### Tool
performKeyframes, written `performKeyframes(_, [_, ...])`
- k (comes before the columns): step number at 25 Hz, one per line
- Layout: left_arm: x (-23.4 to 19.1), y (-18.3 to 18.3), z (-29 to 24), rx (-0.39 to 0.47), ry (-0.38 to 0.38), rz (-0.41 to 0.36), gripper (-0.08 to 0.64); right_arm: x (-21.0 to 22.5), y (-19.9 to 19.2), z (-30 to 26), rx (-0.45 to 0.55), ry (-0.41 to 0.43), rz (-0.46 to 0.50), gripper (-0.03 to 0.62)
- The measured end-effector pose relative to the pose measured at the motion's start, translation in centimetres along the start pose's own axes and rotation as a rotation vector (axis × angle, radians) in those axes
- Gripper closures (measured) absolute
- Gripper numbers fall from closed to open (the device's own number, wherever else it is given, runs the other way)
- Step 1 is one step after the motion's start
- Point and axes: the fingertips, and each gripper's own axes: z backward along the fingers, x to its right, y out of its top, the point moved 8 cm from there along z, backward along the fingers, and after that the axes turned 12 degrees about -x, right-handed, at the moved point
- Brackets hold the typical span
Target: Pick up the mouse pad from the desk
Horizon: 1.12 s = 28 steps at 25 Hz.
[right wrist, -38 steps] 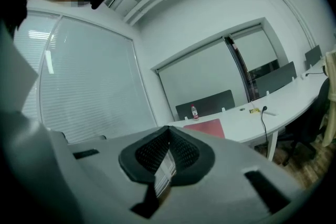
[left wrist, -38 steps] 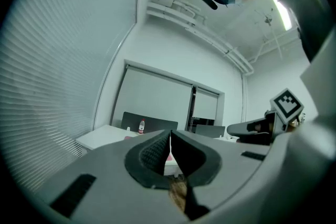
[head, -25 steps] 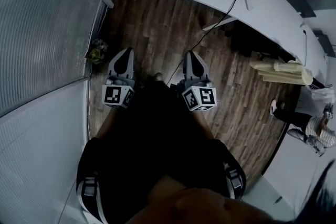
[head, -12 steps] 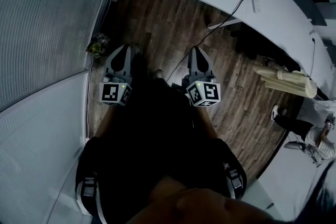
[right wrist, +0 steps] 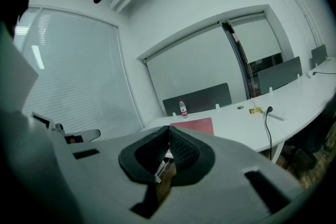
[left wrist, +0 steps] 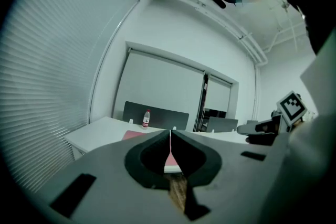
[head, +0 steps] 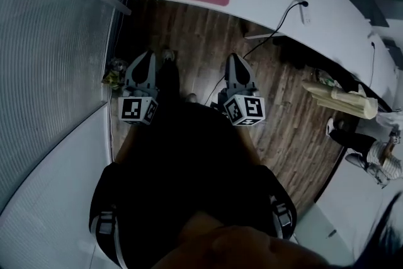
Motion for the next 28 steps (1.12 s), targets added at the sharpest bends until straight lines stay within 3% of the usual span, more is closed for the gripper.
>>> performKeyframes(8, [-10.0,5.7,-9.9,-0.045,-0.076,0.007,0.552,-2.5,5.7,-12.6,-0.025,-0.053,-0.027,0.591])
performKeyframes(13, [-15.5,8.7,-14.5,-0.069,-0.091,-0.028,0.551,-4.0,8.8,-18.7,-0.017,-0.081,-0.022,0.591])
performKeyframes(28, [-20.4,11.5,-20.6,-0.089,-0.098,-0.011,0.552,-1.7,14.7,-25.1,0.018,-0.128,0.028,0.591])
